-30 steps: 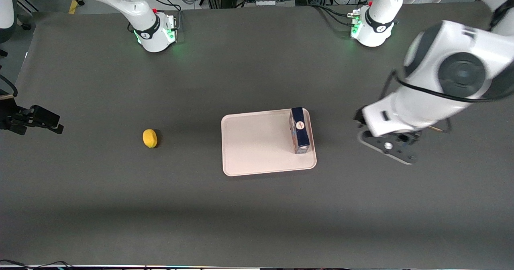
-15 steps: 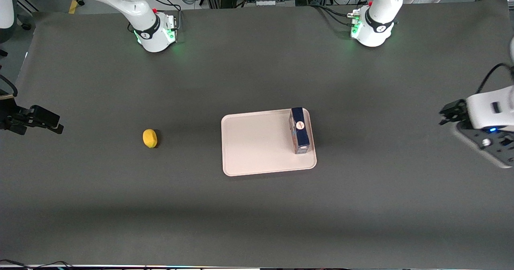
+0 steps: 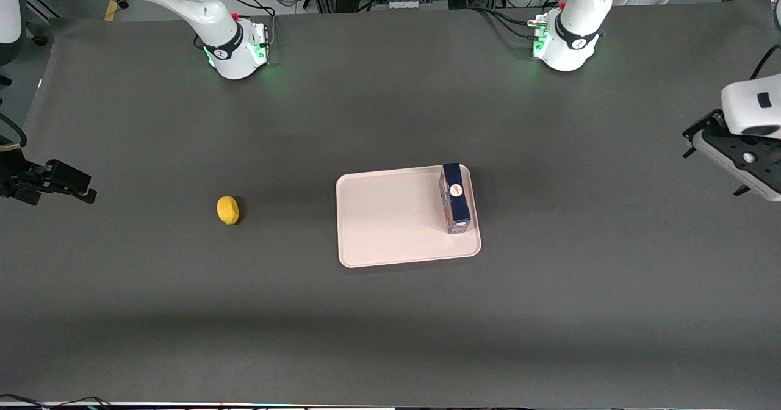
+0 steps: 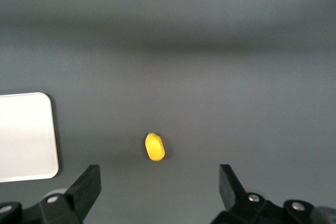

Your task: Place cookie box on tray

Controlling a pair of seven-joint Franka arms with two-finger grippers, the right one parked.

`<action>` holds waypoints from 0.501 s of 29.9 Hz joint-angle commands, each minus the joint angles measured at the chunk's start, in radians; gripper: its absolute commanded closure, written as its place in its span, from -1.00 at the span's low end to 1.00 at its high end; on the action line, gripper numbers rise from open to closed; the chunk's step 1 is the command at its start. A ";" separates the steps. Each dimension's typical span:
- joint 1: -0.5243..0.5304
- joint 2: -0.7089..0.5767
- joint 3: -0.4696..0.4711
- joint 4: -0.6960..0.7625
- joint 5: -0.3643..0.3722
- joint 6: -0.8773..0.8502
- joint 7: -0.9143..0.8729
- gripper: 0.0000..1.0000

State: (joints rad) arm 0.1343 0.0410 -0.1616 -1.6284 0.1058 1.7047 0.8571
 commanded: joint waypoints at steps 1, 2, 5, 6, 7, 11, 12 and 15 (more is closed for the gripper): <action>-0.016 -0.056 0.022 -0.088 -0.018 0.052 0.056 -1.00; -0.016 -0.056 0.020 -0.090 -0.020 0.050 0.056 -1.00; -0.019 -0.050 0.016 -0.087 -0.038 0.053 0.048 -1.00; -0.021 -0.050 0.014 -0.088 -0.055 0.055 0.034 -1.00; -0.022 -0.050 0.014 -0.087 -0.076 0.058 0.007 -1.00; -0.032 -0.046 0.014 -0.071 -0.117 0.043 -0.195 -1.00; -0.033 -0.046 0.014 -0.071 -0.118 0.038 -0.246 -1.00; -0.035 -0.044 0.013 -0.065 -0.120 0.020 -0.407 -1.00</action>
State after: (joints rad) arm 0.1196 0.0105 -0.1601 -1.6910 0.0049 1.7401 0.6777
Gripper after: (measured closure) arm 0.000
